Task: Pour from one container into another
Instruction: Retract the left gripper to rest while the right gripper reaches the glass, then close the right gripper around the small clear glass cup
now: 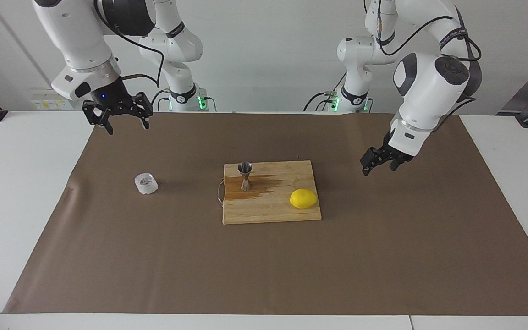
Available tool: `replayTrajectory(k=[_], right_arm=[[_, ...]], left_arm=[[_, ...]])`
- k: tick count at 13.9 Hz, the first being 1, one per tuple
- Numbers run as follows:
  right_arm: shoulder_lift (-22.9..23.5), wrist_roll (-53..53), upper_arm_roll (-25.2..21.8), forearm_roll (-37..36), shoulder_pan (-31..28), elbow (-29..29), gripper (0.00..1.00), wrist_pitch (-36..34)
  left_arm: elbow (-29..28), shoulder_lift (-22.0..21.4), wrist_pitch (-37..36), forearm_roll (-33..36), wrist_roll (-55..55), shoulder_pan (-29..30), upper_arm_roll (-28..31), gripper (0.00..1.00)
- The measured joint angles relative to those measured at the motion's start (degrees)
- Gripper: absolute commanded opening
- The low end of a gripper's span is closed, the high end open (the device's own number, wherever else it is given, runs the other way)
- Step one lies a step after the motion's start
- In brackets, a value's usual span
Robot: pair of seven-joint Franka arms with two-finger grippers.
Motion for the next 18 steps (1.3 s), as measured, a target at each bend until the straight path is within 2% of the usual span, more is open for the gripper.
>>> replayTrajectory(k=[3, 5, 10, 14, 18], right_arm=[[-0.05, -13.31, -0.02, 0.00, -0.28, -2.78, 1.00, 2.00], [0.38, -24.71, -0.04, -0.02, -0.88, -3.93, 1.00, 2.98], [2.92, -56.59, -0.17, -0.02, -4.02, -8.56, 1.00, 12.04], [5.07, -72.85, -0.18, 0.03, -6.13, -13.06, 1.00, 15.95], [8.51, -82.94, -0.15, 2.08, -7.83, -17.40, 1.00, 21.83]], left_arm=[[0.02, -3.01, -3.56, 1.73, 9.97, 2.04, 0.03, 1.00], [0.01, -4.97, -5.24, 2.27, 10.94, 2.19, 0.02, 1.00], [1.48, -6.43, -6.01, 2.32, 10.32, 2.24, 0.03, 1.00], [8.97, -6.64, -15.71, 4.68, 11.05, 2.29, -0.02, 1.00], [12.12, -6.75, -20.19, 4.86, 11.46, 3.71, 0.29, 1.00]])
